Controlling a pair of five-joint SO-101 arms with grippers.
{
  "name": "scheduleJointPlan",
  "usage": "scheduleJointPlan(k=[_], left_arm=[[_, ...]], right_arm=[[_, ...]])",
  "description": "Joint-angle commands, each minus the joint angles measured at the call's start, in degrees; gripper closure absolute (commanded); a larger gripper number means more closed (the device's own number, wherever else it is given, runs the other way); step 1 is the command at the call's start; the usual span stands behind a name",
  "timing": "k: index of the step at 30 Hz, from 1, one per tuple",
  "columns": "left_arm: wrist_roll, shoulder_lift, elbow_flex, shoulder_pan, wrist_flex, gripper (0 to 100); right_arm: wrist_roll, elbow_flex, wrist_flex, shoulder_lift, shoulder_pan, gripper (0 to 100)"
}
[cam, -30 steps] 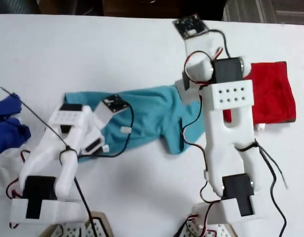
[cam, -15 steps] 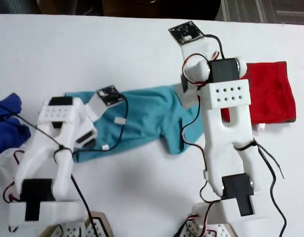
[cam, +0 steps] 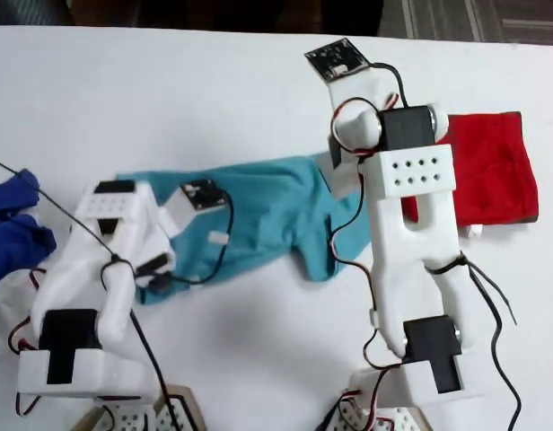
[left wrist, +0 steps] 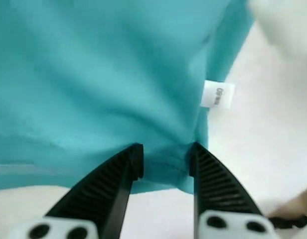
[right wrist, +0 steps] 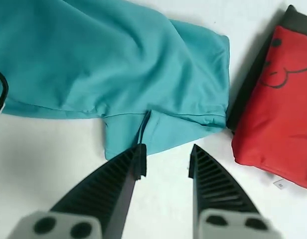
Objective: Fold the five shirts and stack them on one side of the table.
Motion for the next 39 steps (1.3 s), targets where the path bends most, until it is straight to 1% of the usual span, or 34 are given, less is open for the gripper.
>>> scheduleJointPlan(k=[1,7,11,13,17,19,21,23,26,31,32,34,36,38,39], left_arm=[[-0.62,-0.44,1.54,1.14,0.88,82],[-0.53,-0.53,2.07,1.49,1.32,82],[-0.70,-0.97,1.01,1.67,4.22,82],[-0.62,-3.43,1.01,1.58,5.10,82],[-0.97,-12.40,2.42,1.58,6.95,82],[-1.05,-15.82,4.53,1.49,5.63,82],[-1.32,-17.23,7.96,1.23,2.11,82],[-3.16,-16.97,11.38,1.14,-1.85,82],[-3.78,-14.95,14.11,1.14,-6.33,82],[-3.78,-6.59,13.85,1.14,-11.08,82],[-3.69,-5.10,13.05,1.14,-11.34,82],[-3.69,-3.34,10.42,1.05,-9.41,82],[-3.69,-3.34,8.66,1.14,-7.03,86],[-3.69,-4.92,7.52,1.14,-5.10,97],[-2.99,-6.15,7.16,1.14,-4.31,98]], right_arm=[[0.53,-1.05,0.92,-3.21,0.48,85.3],[0.53,-1.05,0.66,-3.21,0.48,85.3],[0.53,-1.05,0.66,-3.21,0.48,85.3],[0.53,-1.05,0.66,-3.21,0.48,85.3],[0.62,-1.05,0.66,-3.21,0.48,85.3],[0.62,-1.05,0.66,-3.21,0.48,85.3],[0.62,-1.05,0.66,-3.21,0.48,85.3],[0.62,-1.05,0.66,-3.21,0.48,85.3],[0.62,-1.05,0.66,-3.21,0.48,85.3],[0.62,-1.05,0.75,-3.21,0.48,85.3],[0.62,-1.05,0.84,-3.21,0.48,85.3],[0.62,-1.05,0.84,-3.21,0.48,85.3],[0.62,-1.05,0.84,-3.21,0.48,85.3],[0.62,-1.05,0.84,-3.21,0.48,85.3],[0.62,-1.05,0.84,-3.21,0.48,85.3]])
